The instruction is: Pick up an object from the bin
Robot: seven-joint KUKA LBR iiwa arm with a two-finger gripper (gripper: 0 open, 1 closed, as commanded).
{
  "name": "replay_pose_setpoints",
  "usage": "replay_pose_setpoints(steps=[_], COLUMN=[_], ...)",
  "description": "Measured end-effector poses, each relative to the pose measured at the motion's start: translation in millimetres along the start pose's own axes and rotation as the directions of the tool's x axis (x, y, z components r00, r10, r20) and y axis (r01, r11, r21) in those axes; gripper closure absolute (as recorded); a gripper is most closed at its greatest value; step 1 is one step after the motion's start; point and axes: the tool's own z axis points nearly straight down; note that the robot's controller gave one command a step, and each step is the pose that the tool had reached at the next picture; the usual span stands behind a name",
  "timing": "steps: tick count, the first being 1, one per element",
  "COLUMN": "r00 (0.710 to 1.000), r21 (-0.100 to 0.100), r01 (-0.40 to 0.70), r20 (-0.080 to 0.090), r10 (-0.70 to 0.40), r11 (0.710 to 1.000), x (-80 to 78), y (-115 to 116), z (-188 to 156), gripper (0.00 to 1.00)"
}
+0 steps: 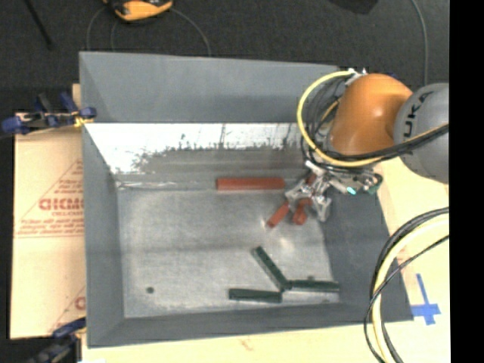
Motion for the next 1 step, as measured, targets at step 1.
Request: replay_pose_setpoints(steps=[1], r00=[1.000], r21=[0.000], r01=[-0.001], r20=[0.000], r10=[0.001], r11=[1.000], x=[0.0], y=[-0.1], z=[0.0], gripper=[1.00])
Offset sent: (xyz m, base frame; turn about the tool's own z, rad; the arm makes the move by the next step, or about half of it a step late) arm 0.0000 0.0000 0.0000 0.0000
